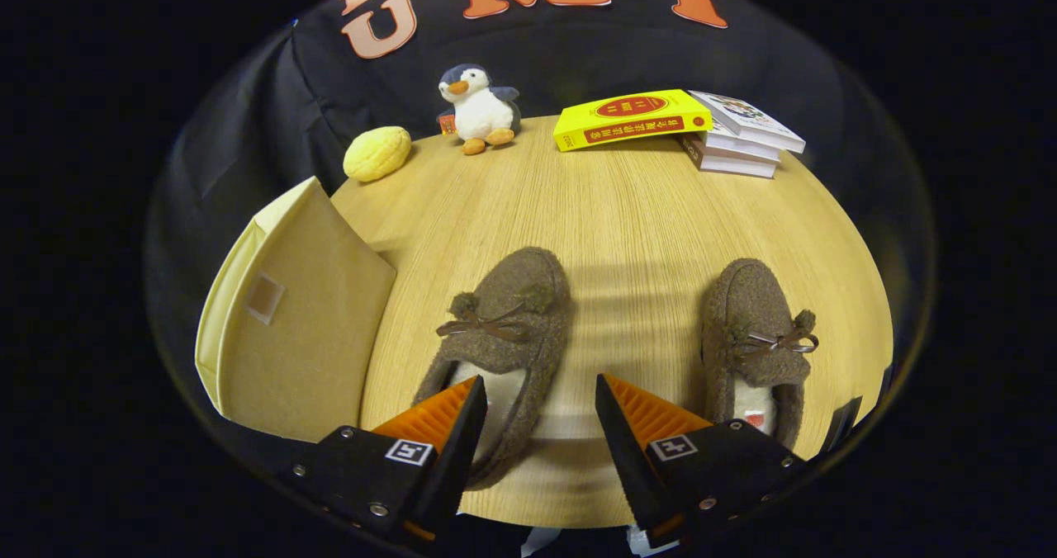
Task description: Open the storage box then place both shoes into the box .Put the left shoe in first, then the right shoe, with the right side of both shoes facing outward in a uniform manner.
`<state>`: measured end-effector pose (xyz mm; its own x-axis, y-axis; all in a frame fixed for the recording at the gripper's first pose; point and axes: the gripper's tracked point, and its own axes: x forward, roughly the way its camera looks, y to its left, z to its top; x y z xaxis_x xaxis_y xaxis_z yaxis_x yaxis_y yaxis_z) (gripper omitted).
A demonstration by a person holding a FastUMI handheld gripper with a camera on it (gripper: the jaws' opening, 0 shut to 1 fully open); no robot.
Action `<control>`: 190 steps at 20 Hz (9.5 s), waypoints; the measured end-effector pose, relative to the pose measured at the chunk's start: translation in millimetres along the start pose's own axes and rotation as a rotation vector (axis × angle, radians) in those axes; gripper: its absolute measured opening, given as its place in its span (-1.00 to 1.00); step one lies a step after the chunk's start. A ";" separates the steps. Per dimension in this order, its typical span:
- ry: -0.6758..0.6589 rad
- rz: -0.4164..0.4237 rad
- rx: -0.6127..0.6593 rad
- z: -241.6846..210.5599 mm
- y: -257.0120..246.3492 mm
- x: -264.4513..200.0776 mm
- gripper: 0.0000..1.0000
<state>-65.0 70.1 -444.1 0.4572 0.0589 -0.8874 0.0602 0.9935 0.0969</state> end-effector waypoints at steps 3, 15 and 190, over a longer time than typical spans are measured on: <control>-0.038 0.007 0.054 7.8 0.2 13.6 0.35; 0.094 0.028 0.176 -6.4 9.3 38.4 -0.75; -0.248 0.186 -0.055 142.9 171.1 -147.7 -0.45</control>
<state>4.6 217.4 -232.1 0.6589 0.2214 -0.7189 -0.0896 0.9720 0.2173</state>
